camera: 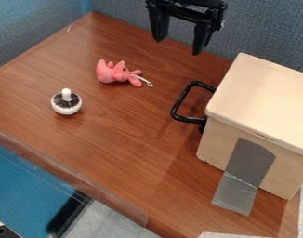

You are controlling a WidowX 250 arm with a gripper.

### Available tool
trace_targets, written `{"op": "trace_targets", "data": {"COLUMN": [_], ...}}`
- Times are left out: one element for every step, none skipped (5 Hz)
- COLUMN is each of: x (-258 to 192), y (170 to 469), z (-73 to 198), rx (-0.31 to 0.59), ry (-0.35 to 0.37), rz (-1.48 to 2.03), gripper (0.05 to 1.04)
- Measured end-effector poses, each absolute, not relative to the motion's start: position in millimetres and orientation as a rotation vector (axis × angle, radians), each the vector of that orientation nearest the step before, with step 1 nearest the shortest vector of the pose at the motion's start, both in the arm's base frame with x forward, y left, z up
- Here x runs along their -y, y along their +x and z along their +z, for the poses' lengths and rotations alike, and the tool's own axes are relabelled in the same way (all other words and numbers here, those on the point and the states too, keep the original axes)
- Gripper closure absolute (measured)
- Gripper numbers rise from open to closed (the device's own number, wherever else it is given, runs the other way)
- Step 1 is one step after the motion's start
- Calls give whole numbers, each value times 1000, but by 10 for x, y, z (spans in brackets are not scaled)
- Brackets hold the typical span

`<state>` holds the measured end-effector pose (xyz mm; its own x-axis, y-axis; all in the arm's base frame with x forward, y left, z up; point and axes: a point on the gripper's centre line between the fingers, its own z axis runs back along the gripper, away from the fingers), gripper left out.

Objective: Put the pink mouse above the drawer

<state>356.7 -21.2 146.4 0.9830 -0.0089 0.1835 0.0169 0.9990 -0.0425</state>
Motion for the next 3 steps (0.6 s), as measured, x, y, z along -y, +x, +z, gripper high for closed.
{"op": "trace_targets", "data": {"x": [219, -49, -426], "y": [3569, 3644, 3726], "z": [1332, 1161, 1004], "rx": [147, 116, 103], "ry": [-47, -60, -47], "rz": [-12, 57, 154], "gripper": [84, 84, 84]}}
